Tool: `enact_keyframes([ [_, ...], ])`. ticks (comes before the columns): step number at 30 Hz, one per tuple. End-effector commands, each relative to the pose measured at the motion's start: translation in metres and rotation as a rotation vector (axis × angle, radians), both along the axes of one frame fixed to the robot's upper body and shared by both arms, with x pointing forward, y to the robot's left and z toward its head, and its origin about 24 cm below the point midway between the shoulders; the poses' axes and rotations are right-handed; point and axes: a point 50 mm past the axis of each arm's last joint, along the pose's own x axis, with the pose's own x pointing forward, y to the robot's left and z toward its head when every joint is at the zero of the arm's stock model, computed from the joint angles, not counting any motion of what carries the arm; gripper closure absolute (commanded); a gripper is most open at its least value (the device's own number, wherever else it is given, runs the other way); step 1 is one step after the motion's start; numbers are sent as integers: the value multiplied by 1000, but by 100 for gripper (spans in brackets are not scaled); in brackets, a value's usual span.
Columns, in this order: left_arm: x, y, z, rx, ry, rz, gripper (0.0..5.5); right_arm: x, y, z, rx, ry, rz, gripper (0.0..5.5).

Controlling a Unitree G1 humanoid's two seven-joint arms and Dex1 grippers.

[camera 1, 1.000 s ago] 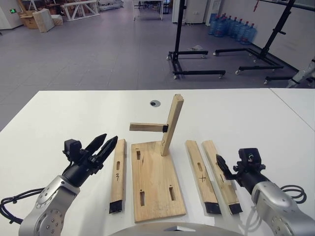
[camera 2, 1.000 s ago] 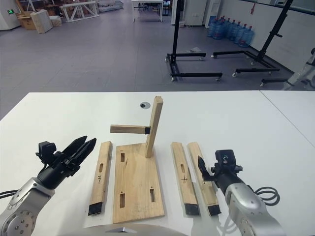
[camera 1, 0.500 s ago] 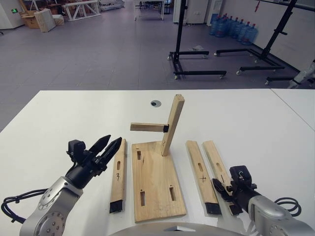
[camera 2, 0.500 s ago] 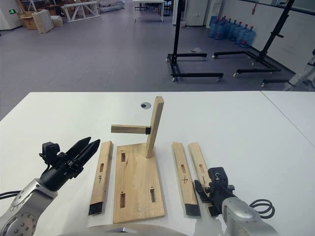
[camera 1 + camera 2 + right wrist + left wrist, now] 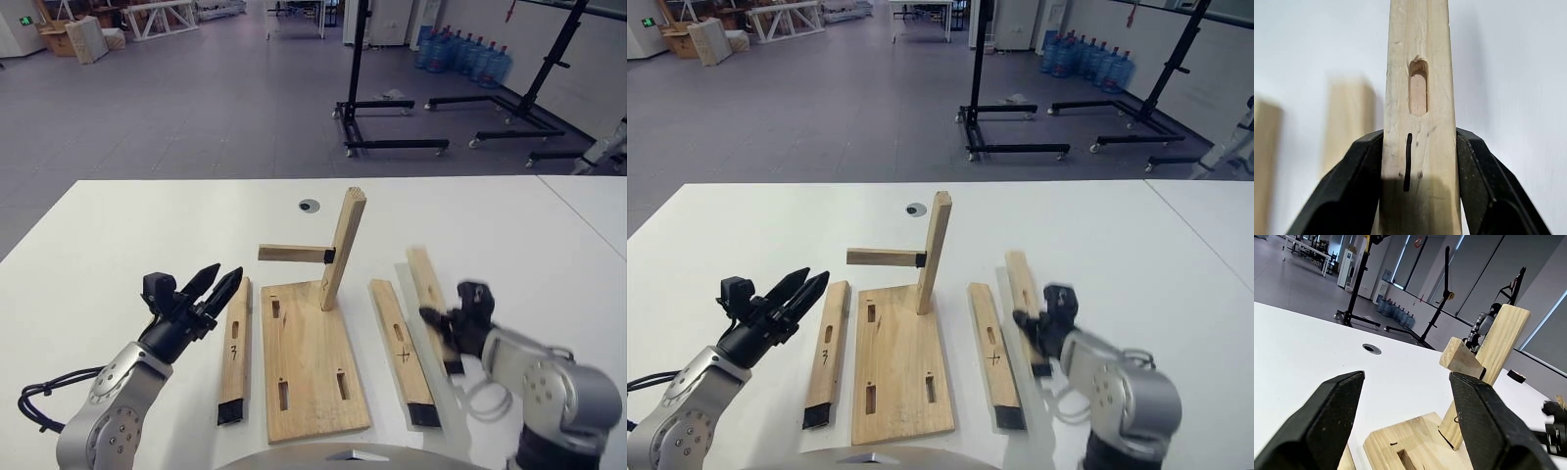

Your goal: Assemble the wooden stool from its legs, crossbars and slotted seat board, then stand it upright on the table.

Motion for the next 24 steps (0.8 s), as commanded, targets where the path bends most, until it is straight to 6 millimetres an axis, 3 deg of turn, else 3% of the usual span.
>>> enact_keyframes([
  [1,14,4,5,24,-39,-4,234,46,-6,53,-117,-315,19,348],
  [3,19,6,10,30,-67,-16,234,60,-10,82,-219,-551,34,348],
  [5,20,7,16,25,-105,-48,234,66,-6,113,-210,-773,100,348],
  [7,17,5,24,1,-141,-120,234,58,11,133,4,-902,333,348],
  [9,7,-1,33,-85,-155,-299,234,30,34,140,287,-924,737,348],
  [11,-3,-6,43,-143,-160,-461,234,8,53,137,406,-867,1025,348],
  [15,-8,-10,58,-128,-196,-606,214,-4,77,122,486,-750,1261,348],
  [20,-1,-28,72,-100,-273,-686,212,-4,101,80,564,-599,1383,348],
  [24,7,-33,72,-121,-258,-691,212,-2,110,61,554,-558,1426,348],
])
